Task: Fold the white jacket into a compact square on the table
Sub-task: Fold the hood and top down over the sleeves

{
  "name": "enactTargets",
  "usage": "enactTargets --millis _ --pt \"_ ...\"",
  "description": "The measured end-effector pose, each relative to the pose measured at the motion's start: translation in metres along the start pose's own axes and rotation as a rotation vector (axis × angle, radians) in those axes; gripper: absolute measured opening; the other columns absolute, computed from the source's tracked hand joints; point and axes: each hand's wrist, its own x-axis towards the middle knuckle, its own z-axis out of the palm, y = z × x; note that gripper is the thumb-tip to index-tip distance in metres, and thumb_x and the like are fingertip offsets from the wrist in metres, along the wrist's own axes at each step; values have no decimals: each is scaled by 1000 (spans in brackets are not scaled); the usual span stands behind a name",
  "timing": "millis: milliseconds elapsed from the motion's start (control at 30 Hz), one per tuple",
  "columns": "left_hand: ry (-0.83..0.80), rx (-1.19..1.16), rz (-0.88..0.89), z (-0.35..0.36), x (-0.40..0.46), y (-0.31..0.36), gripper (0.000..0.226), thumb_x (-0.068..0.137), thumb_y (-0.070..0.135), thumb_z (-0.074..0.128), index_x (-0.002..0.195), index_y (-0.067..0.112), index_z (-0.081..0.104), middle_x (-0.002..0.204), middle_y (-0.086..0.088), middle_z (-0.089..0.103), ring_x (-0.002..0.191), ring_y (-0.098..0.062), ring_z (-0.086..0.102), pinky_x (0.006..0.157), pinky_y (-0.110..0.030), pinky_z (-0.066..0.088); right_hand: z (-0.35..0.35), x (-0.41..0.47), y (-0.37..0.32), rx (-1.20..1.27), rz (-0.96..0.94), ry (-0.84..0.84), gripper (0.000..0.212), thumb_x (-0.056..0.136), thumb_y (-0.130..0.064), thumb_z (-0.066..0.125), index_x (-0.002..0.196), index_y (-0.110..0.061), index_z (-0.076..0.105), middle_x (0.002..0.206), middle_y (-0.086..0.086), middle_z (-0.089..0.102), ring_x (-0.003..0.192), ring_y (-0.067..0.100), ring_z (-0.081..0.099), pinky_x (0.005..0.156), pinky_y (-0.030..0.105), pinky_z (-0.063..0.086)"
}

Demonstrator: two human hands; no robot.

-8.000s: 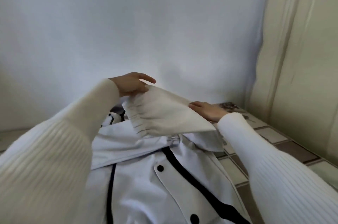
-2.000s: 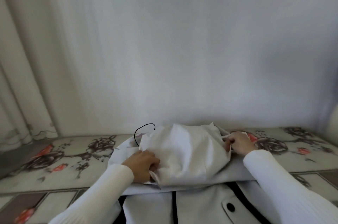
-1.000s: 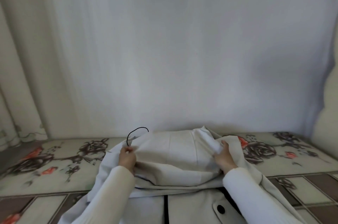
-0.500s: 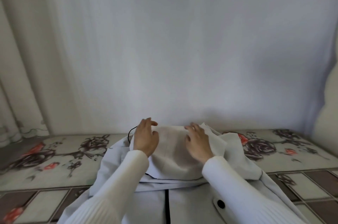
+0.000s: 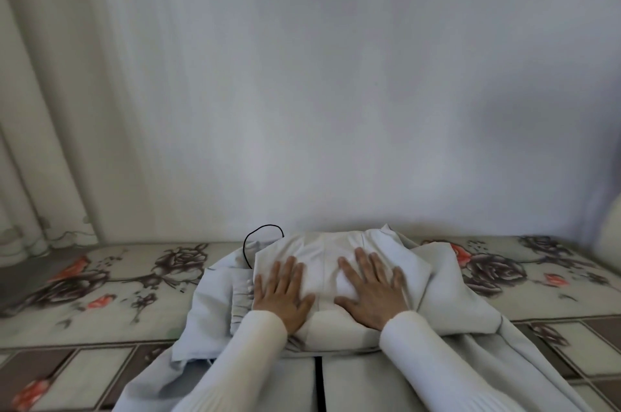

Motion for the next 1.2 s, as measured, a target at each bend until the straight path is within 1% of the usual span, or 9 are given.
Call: enactTargets --millis 233,433,533,600,667,800,933,1100,1200 --pt "26 35 -27 10 -7 3 69 94 59 16 149 30 -14 155 12 -26 145 -14 -22 116 -49 -15 8 -5 0 74 42 -36 67 89 -68 18 146 -47 -9 157 -11 -23 147 14 -17 113 56 -10" --pt "-92 21 -5 -8 -5 1 70 94 59 16 151 25 -9 157 10 -22 147 -15 -18 118 -48 -11 -14 -6 5 111 -3 -123 63 92 -61 19 149 -42 -1 159 -11 -14 148 12 -11 115 52 -4" --pt "-15 -7 -3 -22 0 0 64 98 50 17 152 21 -3 159 4 -15 148 -16 -10 120 -46 -6 -33 -2 24 171 2 -41 57 98 -50 22 150 -36 4 161 -9 -4 149 11 -5 118 44 3" --pt "90 -48 -12 -30 5 -2 62 99 46 18 152 18 -1 160 1 -11 149 -16 -8 121 -41 -4 -40 0 42 115 54 0 57 99 -48 21 151 -33 4 161 -9 -3 148 12 -4 118 44 4" --pt "142 -95 -37 -31 9 -9 61 100 45 19 152 17 2 161 2 -8 149 -14 -6 120 -38 -3 -38 -1 53 95 103 -37 58 99 -48 20 151 -33 2 161 -8 -7 148 12 -7 118 46 3" --pt "40 -76 -44 -3 10 -18 63 99 48 17 151 21 -7 159 5 -17 148 -13 -12 120 -36 -3 -13 -6 59 157 133 -82 57 98 -50 16 150 -36 -5 159 -11 -16 147 10 -14 119 43 -4" --pt "48 -59 -60 10 12 -21 64 99 48 17 151 20 -7 159 4 -17 148 -12 -11 121 -34 -4 -3 -6 60 178 150 -89 57 98 -52 15 149 -38 -7 158 -12 -18 147 10 -16 118 42 -6" --pt "-13 -12 -83 3 7 -20 68 99 50 16 151 13 -5 160 -2 -14 148 -14 -9 122 -34 -4 -7 -6 62 173 133 -135 59 99 -51 16 150 -35 -7 158 -9 -18 147 12 -15 119 41 -5" --pt "-90 10 -119 -9 2 -29 70 98 52 14 151 11 -7 160 -4 -13 149 -15 -7 121 -35 -4 -17 -8 74 220 114 -179 56 101 -44 18 151 -31 -2 160 -7 -15 148 12 -10 120 41 1"
